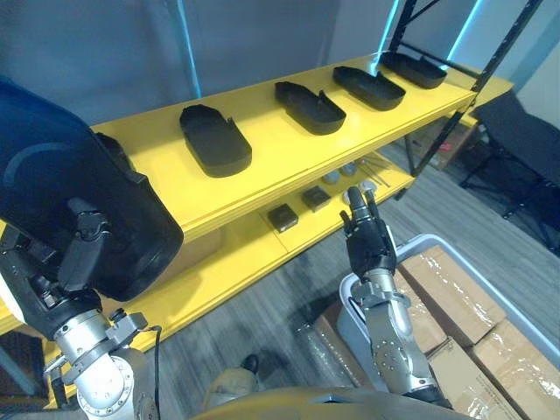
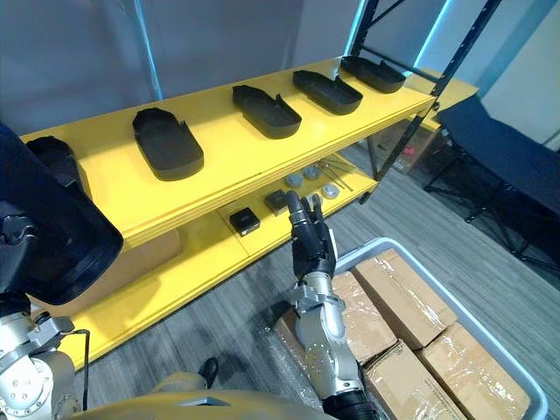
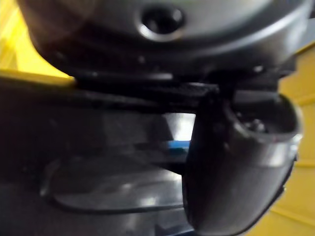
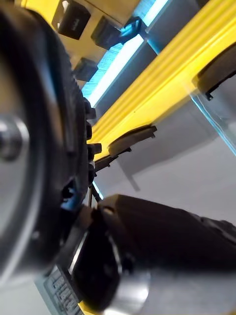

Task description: Walk over and take three plastic housings, then place them on the shelf

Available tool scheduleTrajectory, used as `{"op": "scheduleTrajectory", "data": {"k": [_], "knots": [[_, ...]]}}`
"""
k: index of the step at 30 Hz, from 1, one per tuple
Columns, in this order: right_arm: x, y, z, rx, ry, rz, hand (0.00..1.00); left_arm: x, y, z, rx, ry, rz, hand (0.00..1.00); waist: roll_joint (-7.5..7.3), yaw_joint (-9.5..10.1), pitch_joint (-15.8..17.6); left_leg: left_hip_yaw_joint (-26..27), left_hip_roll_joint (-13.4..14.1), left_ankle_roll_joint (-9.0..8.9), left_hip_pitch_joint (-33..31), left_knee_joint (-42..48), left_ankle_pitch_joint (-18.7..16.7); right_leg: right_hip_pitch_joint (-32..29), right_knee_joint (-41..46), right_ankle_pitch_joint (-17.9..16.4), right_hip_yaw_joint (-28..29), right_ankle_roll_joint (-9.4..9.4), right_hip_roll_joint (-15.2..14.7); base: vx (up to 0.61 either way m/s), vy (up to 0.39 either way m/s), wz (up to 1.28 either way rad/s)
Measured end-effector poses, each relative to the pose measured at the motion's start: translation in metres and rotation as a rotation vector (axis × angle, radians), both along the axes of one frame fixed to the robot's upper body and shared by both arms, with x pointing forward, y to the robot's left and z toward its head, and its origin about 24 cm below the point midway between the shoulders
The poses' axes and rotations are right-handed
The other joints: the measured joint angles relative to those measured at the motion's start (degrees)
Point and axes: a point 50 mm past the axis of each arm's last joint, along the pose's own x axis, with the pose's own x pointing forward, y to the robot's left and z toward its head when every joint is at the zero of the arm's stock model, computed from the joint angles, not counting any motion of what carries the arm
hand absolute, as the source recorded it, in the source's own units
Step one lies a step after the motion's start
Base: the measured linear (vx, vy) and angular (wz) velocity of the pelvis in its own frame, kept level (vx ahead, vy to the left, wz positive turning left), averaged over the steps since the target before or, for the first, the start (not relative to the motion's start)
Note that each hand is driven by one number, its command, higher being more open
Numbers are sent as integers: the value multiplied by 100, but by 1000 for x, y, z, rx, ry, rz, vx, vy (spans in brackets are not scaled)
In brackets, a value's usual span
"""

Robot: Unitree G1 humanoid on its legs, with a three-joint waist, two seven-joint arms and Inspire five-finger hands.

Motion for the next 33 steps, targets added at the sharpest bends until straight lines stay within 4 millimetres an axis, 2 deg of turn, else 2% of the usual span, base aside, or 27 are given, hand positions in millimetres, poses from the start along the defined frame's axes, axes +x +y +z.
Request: {"op": "scheduleTrajectory", "data": {"k": [1, 3, 4, 5, 7, 9, 12, 15, 17, 19, 20, 21, 22, 23, 24, 25, 27, 28, 29, 30, 31, 33], "knots": [[-6, -11, -4, -7, 14, -38, 100, 2, -4, 0, 0, -1, -31, 0, 149, -159, 101, 733, 260, 84, -81, 23, -103, 119, -1, -2, -275, 5, 15, -145, -62, 83], [-12, -22, -8, -17, 33, -76, 100, 6, -8, 0, 1, -6, -68, 0, 220, -346, 145, 1503, 519, 116, -139, 21, -79, 222, 19, -24, -526, 34, 5, -94, -37, 86], [-20, -34, -12, -33, 56, -120, 100, 10, -15, 1, -3, -18, -121, 0, 303, -397, 139, 2263, 774, 210, -184, -3, -12, 221, 95, -45, -697, 38, -20, -27, 7, 66], [-21, -38, -12, -38, 57, -136, 100, 12, -18, 2, -2, -27, -136, 0, 315, -397, 153, 2460, 816, 235, -176, -12, 18, 199, 155, -96, -705, 54, -55, -22, 26, 51], [-22, -47, -10, -51, 40, -170, 100, 15, -24, 3, -11, -50, -166, 0, 395, -397, 225, 2627, 850, 143, -159, -18, 335, 55, 531, -298, -653, 101, -182, -35, 49, 7], [-21, -46, -7, -49, 15, -161, 100, 16, -25, 4, -14, -52, -159, 0, 372, -393, 256, 2713, 842, 142, -157, 44, 321, -72, 753, -390, -520, 100, -275, -30, 50, -18], [-12, -34, -2, 65, -49, -110, 100, 18, -23, 5, -20, -63, -111, 0, 335, -386, 389, 2809, 867, 116, -176, 490, 39, -100, 1050, -601, -367, 115, -394, -38, 26, -21], [-9, -28, 0, 130, -81, -124, 100, 18, -25, 7, 70, -40, -56, 0, 279, -373, 460, 2800, 814, 132, -252, 978, -276, -51, 1335, -880, -323, 219, -592, -55, 53, 6], [-6, -25, 2, 157, -97, -155, 100, 21, -25, 12, 115, -52, -48, 0, 208, -358, 503, 2822, 735, 336, -376, 1571, -615, 69, 1435, -1005, -389, 320, -753, 57, 114, 21], [-8, -25, 2, 165, -92, -165, 100, 23, -23, 16, 165, -58, -42, 0, 117, -327, 494, 2835, 585, 377, -312, 1790, -900, 277, 1532, -1048, -487, 345, -935, 131, 110, 18], [-6, -25, 3, 162, -104, -165, 100, 26, -21, 20, 186, -77, -43, 0, 130, -379, 502, 2762, 456, 328, -265, 1799, -1021, 34, 2460, -855, -251, 79, -1154, 219, 197, 52], [-6, -26, 4, 153, -107, -168, 100, 30, -22, 26, 209, -103, -57, 0, 119, -434, 503, 2591, 359, 386, -155, 1585, -987, -527, 3336, -320, 142, -486, -1283, 182, 167, 59], [-5, -26, 5, 142, -109, -166, 100, 31, -22, 29, 232, -114, -57, 0, 110, -465, 515, 2514, 359, 414, -62, 1393, -909, -742, 3645, -31, 345, -545, -1293, 215, 160, 69], [-4, -25, 7, 102, -120, -156, 100, 35, -21, 37, 276, -142, -63, 0, 83, -538, 513, 2374, 359, 509, 48, 1063, -763, -983, 3780, -242, 617, -434, -1140, 224, 44, 60], [-2, -24, 13, 54, -143, -138, 100, 40, -21, 44, 291, -183, -65, 0, 66, -560, 510, 2214, 371, 535, 125, 843, -678, -1120, 3379, -564, 815, -415, -830, 265, 51, 63], [-1, -24, 17, 26, -160, -134, 100, 42, -22, 47, 291, -204, -66, 0, 70, -574, 511, 2140, 380, 528, 158, 751, -652, -1142, 3049, -667, 922, -406, -634, 211, 20, 61], [-1, -29, 38, -36, -257, -121, 100, 48, -25, 57, 280, -277, -67, 0, 62, -702, 504, 1870, 369, 455, 213, 612, -583, -1202, 1938, -669, 1533, -387, -2, 183, -20, 78], [-2, -34, 52, -83, -317, -116, 100, 51, -26, 60, 278, -297, -73, 0, 58, -779, 496, 1683, 337, 429, 225, 639, -594, -1212, 1478, -598, 1875, -352, 259, 174, -54, 85], [-2, -37, 58, -100, -346, -112, 100, 51, -28, 61, 277, -304, -80, 0, 47, -816, 489, 1575, 297, 404, 222, 666, -611, -1187, 1245, -497, 1944, -333, 322, 224, -89, 97], [-3, -41, 70, -126, -395, -108, 100, 53, -30, 62, 275, -312, -91, 0, -91, -837, 428, 1438, 117, 360, 213, 706, -639, -1155, 861, 130, 1946, -343, 305, 257, -148, 87], [1, -46, 79, -158, -433, -100, 100, 54, -35, 59, 249, -307, -105, 0, -11, -835, 409, 1304, 120, 291, 219, 733, -696, -958, 693, 67, 1810, -216, 290, 238, -145, 73], [8, -48, 88, -181, -466, -91, 100, 55, -40, 57, 234, -305, -124, 0, 97, -739, 353, 1201, 227, 245, 197, 697, -723, -769, 348, 148, 1649, -253, 410, 166, -129, 39]]}}
